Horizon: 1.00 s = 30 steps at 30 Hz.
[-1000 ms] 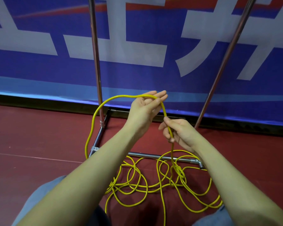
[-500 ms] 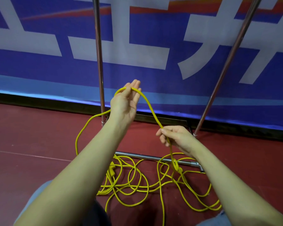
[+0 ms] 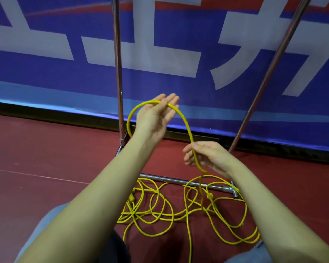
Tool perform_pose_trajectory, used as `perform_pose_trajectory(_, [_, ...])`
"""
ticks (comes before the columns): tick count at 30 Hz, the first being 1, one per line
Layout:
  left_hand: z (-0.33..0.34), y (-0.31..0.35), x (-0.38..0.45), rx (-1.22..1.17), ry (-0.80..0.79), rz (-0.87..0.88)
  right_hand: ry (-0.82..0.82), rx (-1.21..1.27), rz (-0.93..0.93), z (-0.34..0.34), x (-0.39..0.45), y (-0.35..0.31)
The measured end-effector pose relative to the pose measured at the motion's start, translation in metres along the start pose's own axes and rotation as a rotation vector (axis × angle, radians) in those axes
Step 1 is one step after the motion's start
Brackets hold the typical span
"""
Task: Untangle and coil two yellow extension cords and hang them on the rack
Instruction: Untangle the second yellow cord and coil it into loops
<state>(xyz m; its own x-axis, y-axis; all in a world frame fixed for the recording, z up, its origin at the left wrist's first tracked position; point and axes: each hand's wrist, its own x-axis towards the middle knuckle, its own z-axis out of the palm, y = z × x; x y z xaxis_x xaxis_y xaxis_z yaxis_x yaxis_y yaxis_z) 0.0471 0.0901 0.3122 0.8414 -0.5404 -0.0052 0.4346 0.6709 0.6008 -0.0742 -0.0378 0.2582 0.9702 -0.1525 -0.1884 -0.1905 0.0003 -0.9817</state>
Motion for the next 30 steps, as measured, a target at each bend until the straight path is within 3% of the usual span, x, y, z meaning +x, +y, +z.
perform_pose_trajectory(4, [-0.010,0.005,0.007,-0.046,0.086,0.024,0.008,-0.065,0.036,0.000,0.000,0.006])
perform_pose_trajectory(10, [-0.005,-0.026,-0.010,0.239,-0.017,-0.110,0.075,-0.009,-0.049,0.008,-0.004,-0.012])
perform_pose_trajectory(17, [0.004,-0.020,-0.008,0.107,-0.060,-0.045,0.001,0.091,-0.109,0.007,-0.005,-0.020])
perform_pose_trajectory(21, [0.000,-0.004,-0.001,0.028,0.020,-0.010,0.012,-0.059,-0.038,-0.005,-0.005,-0.007])
perform_pose_trajectory(25, [-0.009,0.000,0.006,-0.027,0.106,0.023,-0.061,-0.056,-0.016,-0.008,-0.006,-0.004])
perform_pose_trajectory(30, [-0.012,-0.014,0.003,0.110,0.076,-0.061,0.063,-0.026,-0.082,-0.004,-0.002,0.000])
